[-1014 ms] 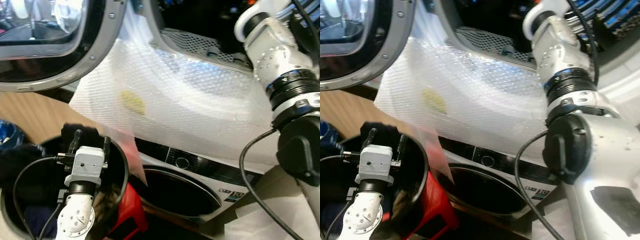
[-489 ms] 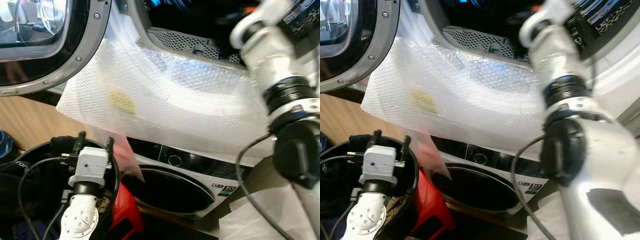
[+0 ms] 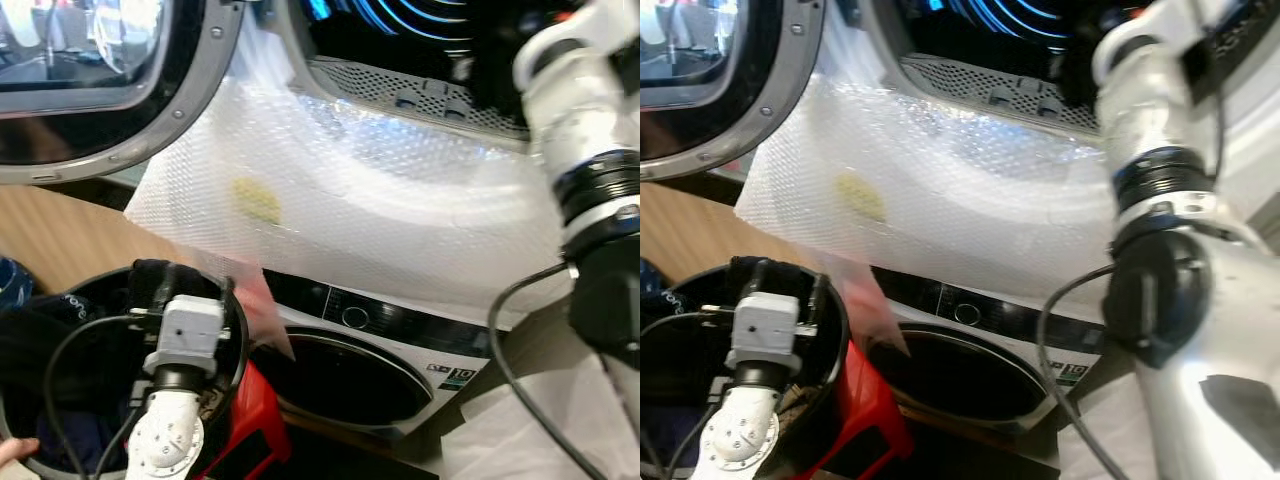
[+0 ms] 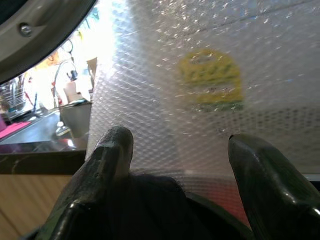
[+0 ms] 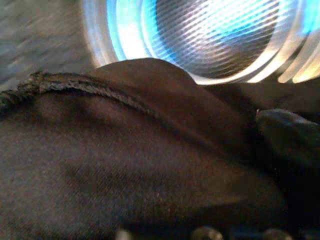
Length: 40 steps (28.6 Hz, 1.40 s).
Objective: Clothes washing
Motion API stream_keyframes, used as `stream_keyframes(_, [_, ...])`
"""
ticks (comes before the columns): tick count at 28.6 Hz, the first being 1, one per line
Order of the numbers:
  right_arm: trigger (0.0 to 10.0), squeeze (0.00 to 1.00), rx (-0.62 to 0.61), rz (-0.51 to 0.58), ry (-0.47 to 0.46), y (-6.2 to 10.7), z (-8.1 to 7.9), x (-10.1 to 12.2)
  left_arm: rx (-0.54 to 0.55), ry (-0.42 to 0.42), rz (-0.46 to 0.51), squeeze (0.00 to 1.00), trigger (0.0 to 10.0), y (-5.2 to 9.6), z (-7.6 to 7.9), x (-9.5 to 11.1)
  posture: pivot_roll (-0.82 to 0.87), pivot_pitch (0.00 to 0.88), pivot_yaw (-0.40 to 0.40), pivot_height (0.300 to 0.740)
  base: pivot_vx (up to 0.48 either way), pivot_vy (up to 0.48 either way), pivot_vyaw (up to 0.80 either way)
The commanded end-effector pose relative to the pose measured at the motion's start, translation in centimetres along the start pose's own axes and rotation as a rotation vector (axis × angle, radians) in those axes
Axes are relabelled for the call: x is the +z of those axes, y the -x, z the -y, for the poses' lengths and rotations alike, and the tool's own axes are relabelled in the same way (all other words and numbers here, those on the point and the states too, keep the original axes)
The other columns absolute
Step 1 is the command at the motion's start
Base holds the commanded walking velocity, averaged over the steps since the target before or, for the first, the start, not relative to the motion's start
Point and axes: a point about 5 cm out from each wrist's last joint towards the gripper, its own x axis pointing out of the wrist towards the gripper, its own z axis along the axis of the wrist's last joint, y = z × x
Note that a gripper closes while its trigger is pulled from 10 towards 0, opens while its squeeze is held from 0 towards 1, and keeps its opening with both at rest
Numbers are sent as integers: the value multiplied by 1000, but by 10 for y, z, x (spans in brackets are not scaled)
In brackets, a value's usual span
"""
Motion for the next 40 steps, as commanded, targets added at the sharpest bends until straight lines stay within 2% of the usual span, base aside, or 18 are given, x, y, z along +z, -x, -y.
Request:
stream_keyframes(1, [10000, 0, 123, -21, 9, -2, -17, 4, -1, -19, 5, 0, 10000, 2, -1, 2, 52, 173, -106, 740, 0, 0, 0])
stream_keyframes(2, [10000, 0, 233, -58, 60, -2, -27, -3, 0, -18, 5, 0, 10000, 2, -1, 2, 53, 172, -107, 740, 0, 0, 0])
stream_keyframes(3, [10000, 0, 299, -44, 88, -2, -35, 0, 2, -19, 5, 0, 10000, 2, -2, 2, 53, 173, -103, 740, 0, 0, 0])
stream_keyframes(4, [10000, 0, 248, -7, 72, -2, -32, 5, 3, -19, 5, 0, 10000, 2, -2, 2, 50, 173, -102, 740, 0, 0, 0])
stream_keyframes(5, [10000, 0, 101, 55, 34, -3, -20, 16, 3, -19, 4, 0, 10000, 2, -2, 2, 48, 174, -104, 740, 0, 0, 0])
stream_keyframes(6, [10000, 0, -278, 171, -81, 6, 25, 38, 3, -18, 5, 0, 10000, 2, -2, 3, 52, 168, -109, 740, 0, 0, 0])
stream_keyframes(8, [10000, 0, -496, 252, -127, 17, 56, 52, 3, -16, 8, 0, 10000, 2, -1, 3, 57, 169, -112, 740, 0, 0, 0])
stream_keyframes(9, [10000, 0, -540, 287, -119, 22, 63, 58, 3, -15, 9, 0, 10000, 2, 0, 4, 57, 169, -112, 740, 0, 0, 0])
stream_keyframes(11, [10000, 0, -480, 323, -66, 21, 59, 67, 6, -10, 11, 0, 10000, 2, 0, 5, 57, 171, -108, 740, 0, 0, 0])
stream_keyframes(14, [10000, 0, -399, 289, -20, 16, 49, 61, 0, 0, 9, 0, 10000, 2, 3, 5, 43, 172, -106, 740, 0, 0, 0])
stream_keyframes(15, [10000, 0, -382, 275, -21, 15, 47, 57, -8, 4, 9, 0, 10000, 2, 5, 5, 43, 172, -106, 740, 0, 0, 0])
stream_keyframes(19, [10000, 0, -162, 123, -16, 4, 19, 27, -17, 7, 14, 0, 10000, 1, 6, 6, 47, 171, -105, 740, 0, 0, 0])
stream_keyframes(20, [10000, 0, -162, 123, -16, 4, 19, 27, -17, 7, 14, 0, 10000, 1, 6, 6, 47, 171, -105, 740, 0, 0, 0])
stream_keyframes(22, [10000, 0, -77, 94, 34, 1, 7, 17, -29, 10, 12, 0, 10000, 1, 6, 6, 48, 169, -104, 740, 0, 0, 0])
stream_keyframes(31, [10000, 0, -21, 166, -12, 4, 12, 24, -56, 10, 16, 0, 10000, 1, 9, 6, 52, 156, -92, 740, 0, 0, 0])
stream_keyframes(35, [10000, 0, 25, 189, 14, 4, 9, 26, -60, 9, 19, 0, 10000, 1, 8, 6, 48, 149, -88, 740, 0, 0, 0])
stream_keyframes(36, [10000, 0, 65, 223, -25, 5, 7, 29, -67, 7, 21, 0, 10000, 1, 8, 6, 49, 142, -83, 740, 0, 0, 0])
stream_keyframes(40, [10000, 0, 131, 317, -47, 8, 5, 39, -77, 9, 22, 0, 10000, 2, 11, 6, 53, 133, -81, 740, 0, 0, 0])
